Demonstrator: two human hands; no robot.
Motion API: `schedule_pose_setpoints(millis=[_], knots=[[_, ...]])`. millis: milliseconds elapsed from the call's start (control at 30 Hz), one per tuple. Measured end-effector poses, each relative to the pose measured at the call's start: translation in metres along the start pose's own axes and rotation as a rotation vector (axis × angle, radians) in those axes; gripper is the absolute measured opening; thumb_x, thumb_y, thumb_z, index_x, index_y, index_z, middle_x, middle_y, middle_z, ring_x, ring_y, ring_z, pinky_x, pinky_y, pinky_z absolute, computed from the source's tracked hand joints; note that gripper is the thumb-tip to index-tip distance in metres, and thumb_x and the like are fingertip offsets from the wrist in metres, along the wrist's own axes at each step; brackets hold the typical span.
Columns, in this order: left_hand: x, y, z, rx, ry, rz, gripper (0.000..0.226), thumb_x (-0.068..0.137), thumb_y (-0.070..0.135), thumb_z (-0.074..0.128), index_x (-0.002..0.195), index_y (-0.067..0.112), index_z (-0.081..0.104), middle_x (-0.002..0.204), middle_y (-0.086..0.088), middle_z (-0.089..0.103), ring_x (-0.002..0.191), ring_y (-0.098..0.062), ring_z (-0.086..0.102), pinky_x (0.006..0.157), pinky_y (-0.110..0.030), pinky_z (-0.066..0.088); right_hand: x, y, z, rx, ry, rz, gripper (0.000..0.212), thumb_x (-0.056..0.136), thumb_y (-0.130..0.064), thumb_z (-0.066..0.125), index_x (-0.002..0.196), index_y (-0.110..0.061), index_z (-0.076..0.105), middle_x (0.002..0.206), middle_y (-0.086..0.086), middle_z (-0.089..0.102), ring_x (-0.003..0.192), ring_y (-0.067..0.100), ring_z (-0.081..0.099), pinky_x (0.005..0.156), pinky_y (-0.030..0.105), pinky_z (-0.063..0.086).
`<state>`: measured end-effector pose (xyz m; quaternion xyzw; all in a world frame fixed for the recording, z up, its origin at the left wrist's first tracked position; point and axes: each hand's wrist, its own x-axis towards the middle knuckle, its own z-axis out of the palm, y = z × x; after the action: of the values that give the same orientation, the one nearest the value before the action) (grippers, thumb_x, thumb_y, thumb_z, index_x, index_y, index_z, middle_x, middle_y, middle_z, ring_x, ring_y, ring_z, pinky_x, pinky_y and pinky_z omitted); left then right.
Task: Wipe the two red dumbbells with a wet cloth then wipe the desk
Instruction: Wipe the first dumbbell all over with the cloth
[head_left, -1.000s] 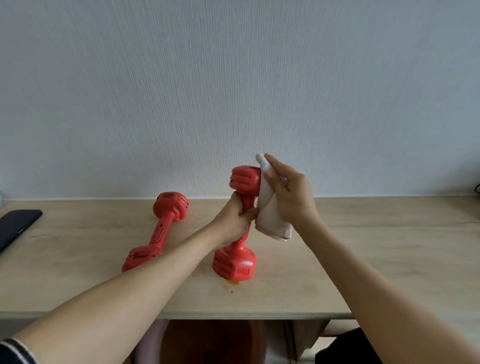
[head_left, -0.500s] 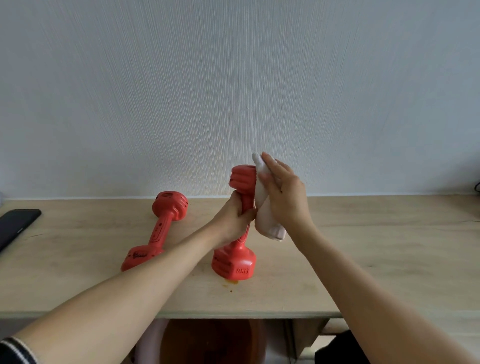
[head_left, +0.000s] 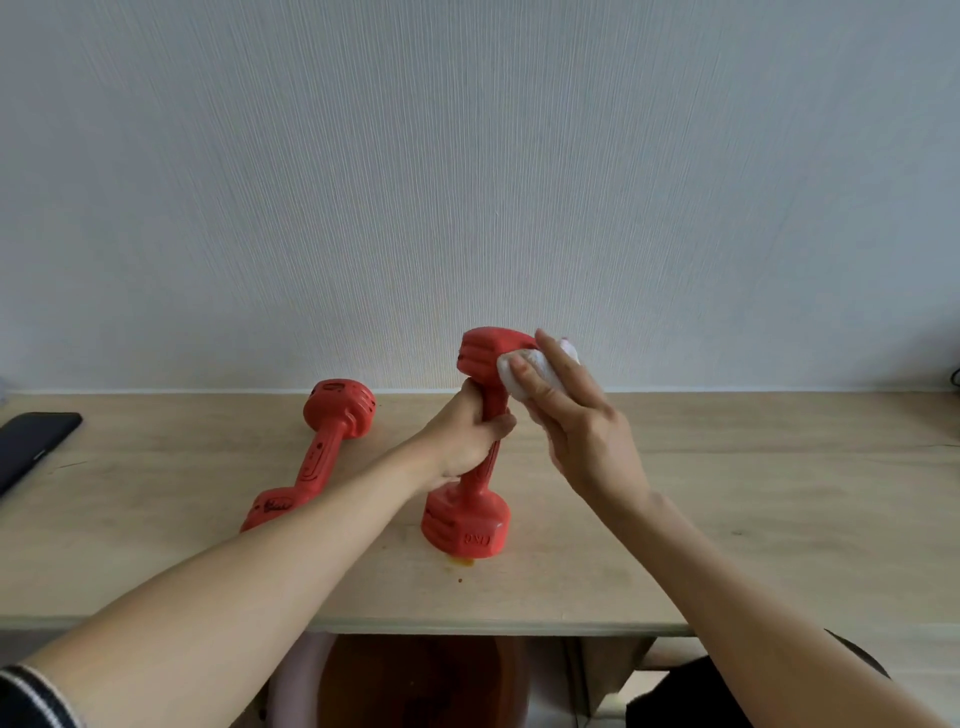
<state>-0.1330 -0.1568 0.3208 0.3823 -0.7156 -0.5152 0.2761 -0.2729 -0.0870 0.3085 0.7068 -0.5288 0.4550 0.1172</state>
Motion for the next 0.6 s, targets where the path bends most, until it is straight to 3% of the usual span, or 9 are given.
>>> schedule_pose_setpoints(millis=[100, 200, 333, 433, 533, 600], knots=[[-0.001, 0.001, 0.001, -0.048, 0.026, 0.019, 0.035, 0.088, -0.003, 0.052, 0.119, 0.007, 0.039, 0.109, -0.015, 0.055, 0.104, -0.023, 0.053, 0.099, -0.044, 0.042, 0.012, -0.006, 0.006, 0.015, -0.053, -0.011, 0.046, 0.096, -0.027, 0.045, 0.138, -0.041, 0.034, 0.151, 0.0, 0.028, 0.139, 0.03, 0.031, 0.103, 0.042, 0.043], [-0.001, 0.0, 0.0, -0.105, 0.025, 0.016, 0.032, 0.087, -0.007, 0.052, 0.112, 0.009, 0.04, 0.096, -0.008, 0.05, 0.095, -0.018, 0.048, 0.092, -0.038, 0.042, 0.008, -0.004, 0.006, 0.045, 0.003, 0.037, 0.052, 0.092, -0.015, 0.058, 0.137, -0.035, 0.041, 0.15, 0.003, 0.032, 0.135, 0.026, 0.038, 0.099, 0.034, 0.046], [-0.002, 0.002, 0.0, -0.135, -0.017, 0.005, 0.03, 0.087, -0.009, 0.051, 0.11, 0.009, 0.042, 0.083, -0.001, 0.049, 0.085, -0.012, 0.048, 0.085, -0.033, 0.04, 0.003, -0.014, -0.003, 0.253, 0.021, 0.225, 0.042, 0.093, -0.019, 0.053, 0.134, -0.026, 0.043, 0.146, -0.002, 0.034, 0.13, -0.001, 0.032, 0.101, 0.003, 0.027], [-0.003, 0.001, -0.004, -0.16, -0.027, -0.01, 0.026, 0.086, -0.01, 0.051, 0.094, 0.014, 0.044, 0.079, -0.002, 0.047, 0.077, -0.013, 0.047, 0.077, -0.032, 0.04, 0.003, -0.008, -0.003, 0.347, 0.029, 0.376, 0.04, 0.095, -0.016, 0.053, 0.134, -0.024, 0.047, 0.142, -0.004, 0.043, 0.129, 0.005, 0.04, 0.102, 0.006, 0.027], [-0.004, 0.001, -0.007, -0.161, -0.043, -0.028, 0.024, 0.087, -0.009, 0.052, 0.09, 0.014, 0.045, 0.078, -0.003, 0.048, 0.075, -0.015, 0.048, 0.079, -0.038, 0.041, 0.004, -0.009, -0.004, 0.301, 0.054, 0.394, 0.036, 0.094, -0.016, 0.052, 0.131, -0.016, 0.054, 0.131, -0.006, 0.052, 0.121, 0.013, 0.052, 0.095, 0.008, 0.035], [-0.003, 0.001, -0.008, -0.172, -0.028, -0.03, 0.025, 0.086, -0.01, 0.051, 0.093, 0.014, 0.045, 0.078, -0.003, 0.049, 0.074, -0.016, 0.048, 0.079, -0.04, 0.04, 0.008, -0.021, -0.008, 0.228, 0.032, 0.354, 0.038, 0.094, -0.03, 0.045, 0.127, -0.017, 0.057, 0.125, -0.001, 0.058, 0.111, 0.018, 0.058, 0.088, 0.021, 0.045]])
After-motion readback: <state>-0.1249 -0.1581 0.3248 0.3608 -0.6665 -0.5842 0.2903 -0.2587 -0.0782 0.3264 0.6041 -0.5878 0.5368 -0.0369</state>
